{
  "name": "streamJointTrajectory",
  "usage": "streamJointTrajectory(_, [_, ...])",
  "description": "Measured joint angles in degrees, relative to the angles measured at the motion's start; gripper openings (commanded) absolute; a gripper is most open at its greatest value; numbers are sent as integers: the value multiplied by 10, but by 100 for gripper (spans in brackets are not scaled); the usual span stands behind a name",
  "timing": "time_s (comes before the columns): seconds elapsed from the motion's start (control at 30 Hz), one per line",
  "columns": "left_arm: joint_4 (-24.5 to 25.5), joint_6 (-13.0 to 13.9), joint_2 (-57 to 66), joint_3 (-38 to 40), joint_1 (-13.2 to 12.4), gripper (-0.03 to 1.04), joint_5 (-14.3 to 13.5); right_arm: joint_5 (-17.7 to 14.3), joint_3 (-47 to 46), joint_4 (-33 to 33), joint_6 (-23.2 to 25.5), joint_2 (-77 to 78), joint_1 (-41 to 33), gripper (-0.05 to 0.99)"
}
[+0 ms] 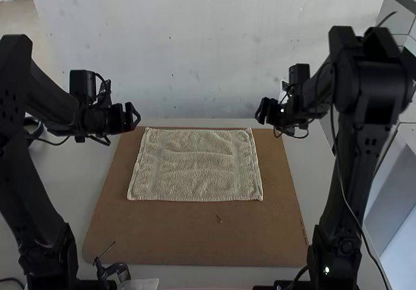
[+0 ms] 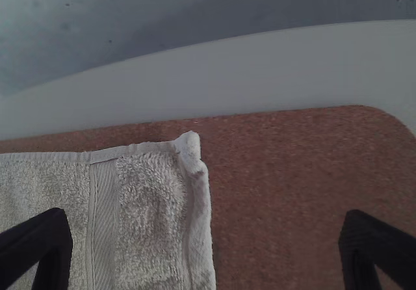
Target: Fold the towel.
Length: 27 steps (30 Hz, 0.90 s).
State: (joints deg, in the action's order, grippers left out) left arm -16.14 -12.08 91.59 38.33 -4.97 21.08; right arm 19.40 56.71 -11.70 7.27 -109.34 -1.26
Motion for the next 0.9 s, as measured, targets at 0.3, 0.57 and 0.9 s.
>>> streamJointTrajectory(0.3, [1, 7, -53, -30, 0, 96, 0, 23, 75, 18, 6, -97, -47, 80])
streamJointTrajectory(0.57, [5, 17, -86, -48, 0, 96, 0, 35, 122, 11, 11, -156, -46, 80])
streamJointTrajectory(0.9, [5, 19, -93, -52, 0, 96, 0, 44, 151, 8, 20, -191, -39, 50])
